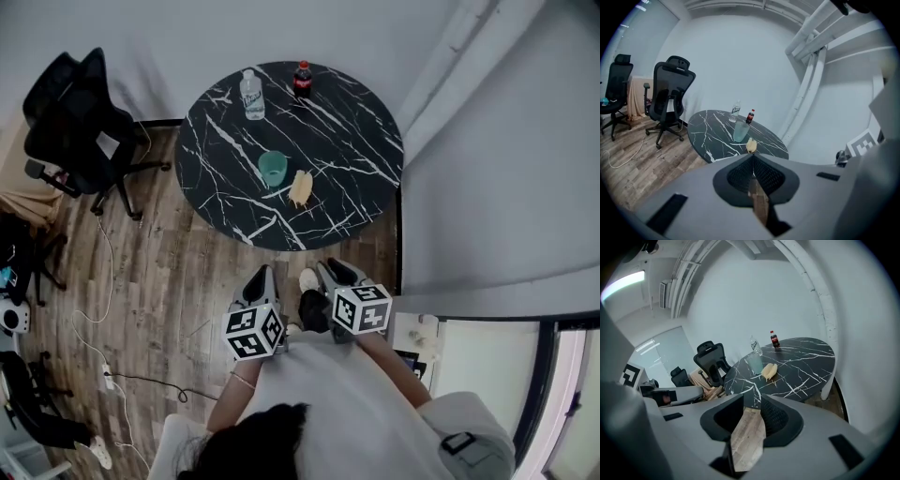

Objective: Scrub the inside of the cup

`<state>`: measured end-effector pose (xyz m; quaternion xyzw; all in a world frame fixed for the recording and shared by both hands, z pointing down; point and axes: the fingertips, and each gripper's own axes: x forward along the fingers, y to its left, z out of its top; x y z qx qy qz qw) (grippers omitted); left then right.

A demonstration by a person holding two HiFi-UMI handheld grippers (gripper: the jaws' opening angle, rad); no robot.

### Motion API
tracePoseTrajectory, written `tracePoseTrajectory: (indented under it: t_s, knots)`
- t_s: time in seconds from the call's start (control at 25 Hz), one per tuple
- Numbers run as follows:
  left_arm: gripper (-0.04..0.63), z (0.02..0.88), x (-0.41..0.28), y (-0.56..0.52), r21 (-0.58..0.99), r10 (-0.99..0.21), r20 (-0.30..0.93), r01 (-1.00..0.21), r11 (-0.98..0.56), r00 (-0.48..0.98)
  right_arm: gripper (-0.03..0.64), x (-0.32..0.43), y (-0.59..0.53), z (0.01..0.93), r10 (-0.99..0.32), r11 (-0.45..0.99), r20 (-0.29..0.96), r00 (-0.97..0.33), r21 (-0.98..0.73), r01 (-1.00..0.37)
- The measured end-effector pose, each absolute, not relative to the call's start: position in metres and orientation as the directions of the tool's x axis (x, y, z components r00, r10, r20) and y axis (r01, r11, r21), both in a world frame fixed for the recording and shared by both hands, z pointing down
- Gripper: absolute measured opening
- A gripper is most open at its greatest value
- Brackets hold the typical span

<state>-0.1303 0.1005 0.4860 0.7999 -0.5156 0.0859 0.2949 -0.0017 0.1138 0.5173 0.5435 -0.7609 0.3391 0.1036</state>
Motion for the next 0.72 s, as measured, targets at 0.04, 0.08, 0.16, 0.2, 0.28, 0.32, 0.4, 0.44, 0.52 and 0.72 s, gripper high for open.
tracePoseTrajectory:
  t_s: [0.04, 0.08, 0.16, 0.2, 0.28, 0.32, 0.4, 0.44, 0.52, 0.72]
  knots:
    - [0.011, 0.486, -0.131, 0.096, 0.383, -0.777, 0.444, -0.879, -0.285, 0.446, 0.100, -0.002, 0.108, 0.517, -0.751, 0.186, 0.528, -0.396, -0.407, -0.894]
    - [0.011, 0.486, -0.131, 0.092, 0.382, -0.779, 0.446, -0.881, -0.279, 0.440, 0.107, -0.002, 0.101, 0.517, -0.746, 0.192, 0.529, -0.405, -0.411, -0.891]
    - [0.011, 0.487, -0.129, 0.082, 0.376, -0.779, 0.452, -0.884, -0.276, 0.435, 0.115, -0.001, 0.088, 0.517, -0.738, 0.201, 0.530, -0.419, -0.420, -0.885]
    - [0.011, 0.487, -0.128, 0.078, 0.373, -0.777, 0.455, -0.886, -0.276, 0.434, 0.121, -0.001, 0.082, 0.518, -0.732, 0.207, 0.532, -0.425, -0.421, -0.883]
    - [0.011, 0.488, -0.126, 0.068, 0.366, -0.775, 0.464, -0.889, -0.275, 0.430, 0.139, 0.000, 0.071, 0.522, -0.718, 0.221, 0.540, -0.438, -0.420, -0.880]
    - [0.011, 0.488, -0.127, 0.062, 0.363, -0.776, 0.467, -0.892, -0.269, 0.424, 0.146, 0.001, 0.065, 0.523, -0.711, 0.229, 0.543, -0.446, -0.422, -0.877]
    - [0.011, 0.489, -0.131, 0.051, 0.361, -0.783, 0.474, -0.900, -0.245, 0.403, 0.162, 0.003, 0.053, 0.525, -0.701, 0.240, 0.546, -0.459, -0.425, -0.873]
    - [0.011, 0.490, -0.133, 0.046, 0.360, -0.786, 0.480, -0.904, -0.230, 0.391, 0.166, 0.005, 0.047, 0.525, -0.697, 0.246, 0.547, -0.463, -0.424, -0.872]
    - [0.011, 0.492, -0.136, 0.037, 0.352, -0.789, 0.492, -0.913, -0.206, 0.368, 0.170, 0.009, 0.033, 0.526, -0.690, 0.254, 0.552, -0.469, -0.421, -0.871]
    - [0.011, 0.493, -0.137, 0.009, 0.342, -0.802, 0.499, -0.925, -0.164, 0.327, 0.176, 0.017, -0.004, 0.527, -0.678, 0.293, 0.540, -0.500, -0.425, -0.856]
